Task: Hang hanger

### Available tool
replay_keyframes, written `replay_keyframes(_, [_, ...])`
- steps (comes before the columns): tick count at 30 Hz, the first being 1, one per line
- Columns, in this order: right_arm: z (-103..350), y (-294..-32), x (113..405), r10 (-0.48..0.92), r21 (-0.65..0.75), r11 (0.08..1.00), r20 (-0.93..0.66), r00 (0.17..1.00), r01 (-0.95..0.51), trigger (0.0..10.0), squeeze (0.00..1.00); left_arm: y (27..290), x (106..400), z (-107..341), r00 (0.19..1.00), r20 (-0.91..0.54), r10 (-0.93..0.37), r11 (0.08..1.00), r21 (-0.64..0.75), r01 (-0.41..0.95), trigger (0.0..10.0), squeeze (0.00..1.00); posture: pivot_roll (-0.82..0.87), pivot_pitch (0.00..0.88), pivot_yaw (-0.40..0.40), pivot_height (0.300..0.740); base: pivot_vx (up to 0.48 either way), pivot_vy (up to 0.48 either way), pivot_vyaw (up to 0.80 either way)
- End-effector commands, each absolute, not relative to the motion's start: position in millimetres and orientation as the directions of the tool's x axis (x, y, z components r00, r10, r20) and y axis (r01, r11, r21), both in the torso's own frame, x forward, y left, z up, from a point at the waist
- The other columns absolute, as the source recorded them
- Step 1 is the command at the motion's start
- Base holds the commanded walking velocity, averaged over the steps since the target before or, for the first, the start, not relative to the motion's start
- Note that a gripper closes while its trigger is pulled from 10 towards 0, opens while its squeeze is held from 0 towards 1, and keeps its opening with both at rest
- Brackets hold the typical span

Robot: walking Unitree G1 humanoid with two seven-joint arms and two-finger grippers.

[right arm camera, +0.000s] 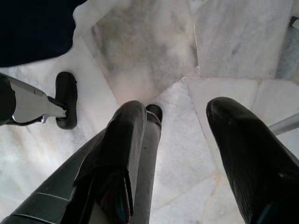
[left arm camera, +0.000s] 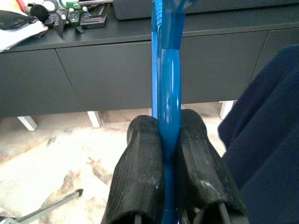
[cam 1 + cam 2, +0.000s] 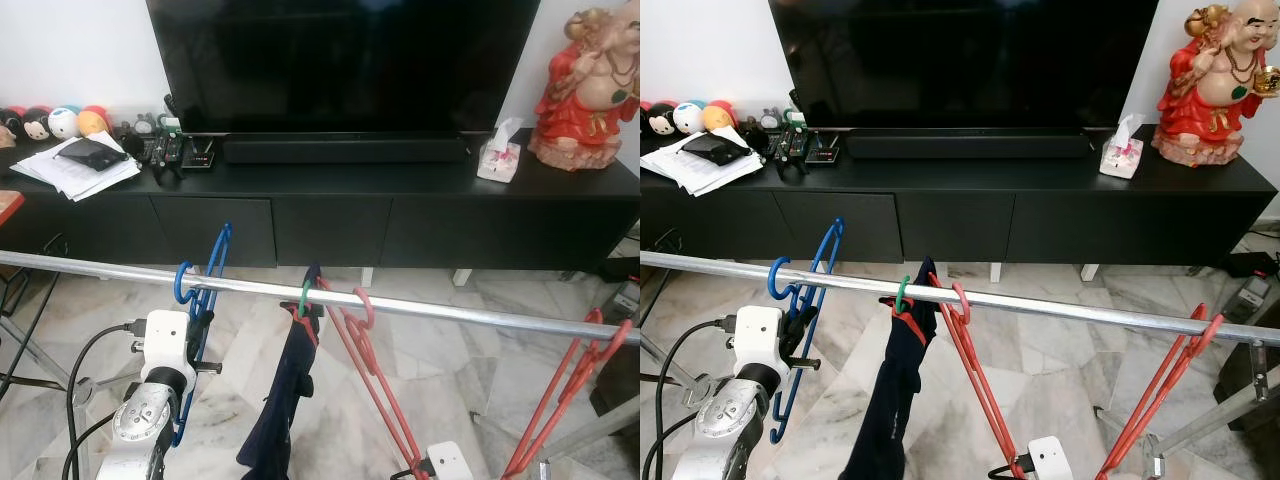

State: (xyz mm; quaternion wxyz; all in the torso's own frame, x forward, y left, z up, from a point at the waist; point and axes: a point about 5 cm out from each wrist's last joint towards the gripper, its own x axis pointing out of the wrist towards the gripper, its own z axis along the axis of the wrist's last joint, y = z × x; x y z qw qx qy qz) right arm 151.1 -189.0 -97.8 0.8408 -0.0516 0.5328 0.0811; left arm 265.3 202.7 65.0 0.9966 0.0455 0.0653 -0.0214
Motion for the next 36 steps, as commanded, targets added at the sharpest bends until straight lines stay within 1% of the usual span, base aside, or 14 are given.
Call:
replay_keyframes(1, [-97,-188,152,0.084,0.003,0.982,-0.903,0.422,-0.189,10.0,0.0,206,271,64,0.989,-0.146,-0.018,0.994,0.105,0.034,10.0,0.0,-0.11,0.0,0.007,0.74,0.0,0.0,0.0])
replay_keyframes(8, [-98,-187,151,0.084,0.005,0.982,-0.904,0.42,-0.187,10.0,0.0,199,292,63,0.985,-0.174,-0.012,0.992,0.119,0.033,10.0,0.0,-0.11,0.0,0.011,0.74,0.0,0.0,0.0])
replay_keyframes(14, [-98,-187,151,0.086,0.006,0.982,-0.905,0.418,-0.188,10.0,0.0,199,297,63,0.982,-0.187,0.0,0.995,0.102,0.02,10.0,0.0,-0.11,0.0,0.014,0.74,0.0,0.0,0.0])
replay_keyframes(15, [-98,-187,151,0.086,0.007,0.982,-0.905,0.417,-0.187,10.0,0.0,198,297,61,0.978,-0.209,-0.002,0.994,0.105,0.025,10.0,0.0,-0.12,0.0,0.016,0.74,0.0,0.0,0.0])
replay_keyframes(20, [-99,-186,150,0.087,0.01,0.983,-0.905,0.417,-0.182,10.0,0.0,199,291,55,0.965,-0.261,-0.03,0.99,0.126,0.065,10.0,0.0,-0.11,0.0,0.023,0.74,0.0,0.0,0.0])
replay_keyframes(30, [-99,-186,150,0.089,0.013,0.983,-0.906,0.414,-0.183,10.0,0.0,208,268,54,0.965,-0.258,-0.04,0.985,0.15,0.08,10.0,0.0,-0.1,0.0,0.021,0.74,0.0,0.0,0.0])
replay_keyframes(31, [-99,-186,150,0.089,0.013,0.983,-0.906,0.414,-0.183,10.0,0.0,208,265,56,0.967,-0.253,-0.039,0.985,0.151,0.079,10.0,0.09,-0.1,0.0,0.02,0.74,0.0,0.0,0.0])
replay_keyframes(32, [-99,-186,150,0.089,0.013,0.983,-0.906,0.414,-0.184,10.0,0.0,208,264,57,0.967,-0.25,-0.038,0.985,0.151,0.078,10.0,0.09,-0.1,0.0,0.02,0.74,0.0,0.0,0.0])
replay_keyframes(33, [-99,-186,150,0.088,0.012,0.983,-0.906,0.414,-0.183,10.0,0.0,207,262,60,0.972,-0.233,-0.035,0.987,0.147,0.071,10.0,0.69,-0.1,0.0,0.018,0.74,0.0,0.0,0.0])
replay_keyframes(36, [-99,-186,150,0.088,0.012,0.983,-0.906,0.415,-0.183,10.0,0.0,207,261,62,0.973,-0.228,-0.034,0.987,0.145,0.069,10.0,0.69,-0.1,0.0,0.018,0.74,0.0,0.0,0.0])
